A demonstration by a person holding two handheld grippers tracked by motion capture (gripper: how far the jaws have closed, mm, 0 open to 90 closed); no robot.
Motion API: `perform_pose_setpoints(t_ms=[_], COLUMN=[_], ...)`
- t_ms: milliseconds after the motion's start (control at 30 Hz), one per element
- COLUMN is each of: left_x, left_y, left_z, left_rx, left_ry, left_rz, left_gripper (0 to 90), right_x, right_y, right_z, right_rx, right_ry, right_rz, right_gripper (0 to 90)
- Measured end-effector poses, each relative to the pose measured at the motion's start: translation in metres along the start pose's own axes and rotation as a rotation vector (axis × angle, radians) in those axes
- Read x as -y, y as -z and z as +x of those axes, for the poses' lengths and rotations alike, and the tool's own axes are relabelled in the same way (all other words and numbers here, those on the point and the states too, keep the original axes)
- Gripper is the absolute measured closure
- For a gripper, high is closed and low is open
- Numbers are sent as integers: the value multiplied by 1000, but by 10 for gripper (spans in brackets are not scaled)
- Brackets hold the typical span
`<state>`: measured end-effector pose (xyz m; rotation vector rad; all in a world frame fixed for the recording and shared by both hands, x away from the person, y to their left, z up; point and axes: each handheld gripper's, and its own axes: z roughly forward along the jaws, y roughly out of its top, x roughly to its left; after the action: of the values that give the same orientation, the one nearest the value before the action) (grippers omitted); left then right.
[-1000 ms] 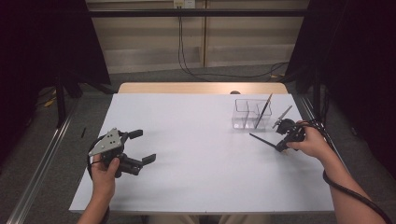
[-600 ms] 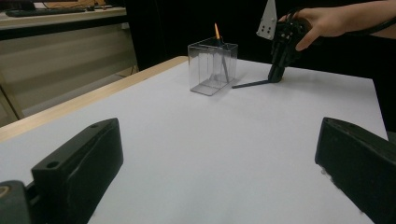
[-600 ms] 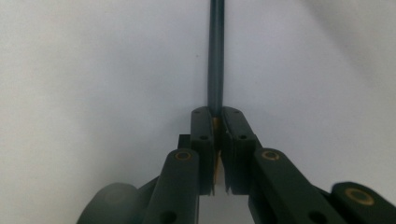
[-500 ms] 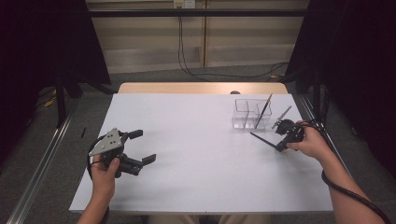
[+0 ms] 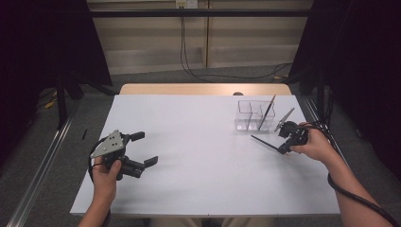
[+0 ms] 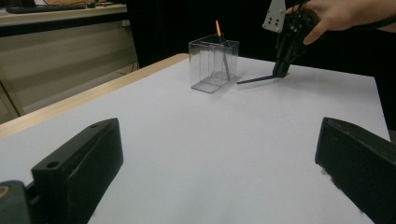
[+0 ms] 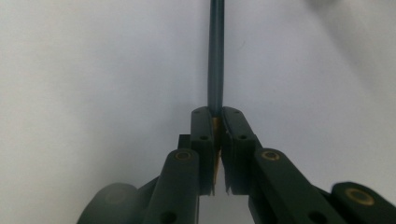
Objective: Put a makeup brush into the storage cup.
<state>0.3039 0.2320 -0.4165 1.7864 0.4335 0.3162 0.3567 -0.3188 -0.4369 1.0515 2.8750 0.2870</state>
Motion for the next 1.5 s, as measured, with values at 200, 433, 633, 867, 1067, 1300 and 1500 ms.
perform_pose_setpoints(t_ms=[200, 433, 633, 867, 1067, 1300, 1500], left_x=[0, 0, 0, 0, 1, 1, 1], left_y=[0, 0, 0, -1, -2, -2, -3], left_z=[0, 0, 0, -1, -1, -1, 0], left_rx=[3, -2, -1, 1, 3, 5, 6], left_ry=[-3, 1, -2, 3, 6, 6, 10], left_rz=[2, 2, 6, 10, 12, 15, 12], left_gripper=[10, 10, 9, 9, 10, 10, 10], right_x=[-6, -16, -24, -30, -37, -45, -52], right_y=[6, 9, 12, 13, 14, 16, 16], right_z=[9, 21, 31, 38, 47, 55, 63], right_rx=[-7, -10, -12, -22, -27, -33, -39], right_ry=[39, 97, 134, 174, 195, 226, 258], right_rz=[-5, -6, -5, -7, -13, -26, -41], right_gripper=[842, 842, 842, 842, 842, 842, 841])
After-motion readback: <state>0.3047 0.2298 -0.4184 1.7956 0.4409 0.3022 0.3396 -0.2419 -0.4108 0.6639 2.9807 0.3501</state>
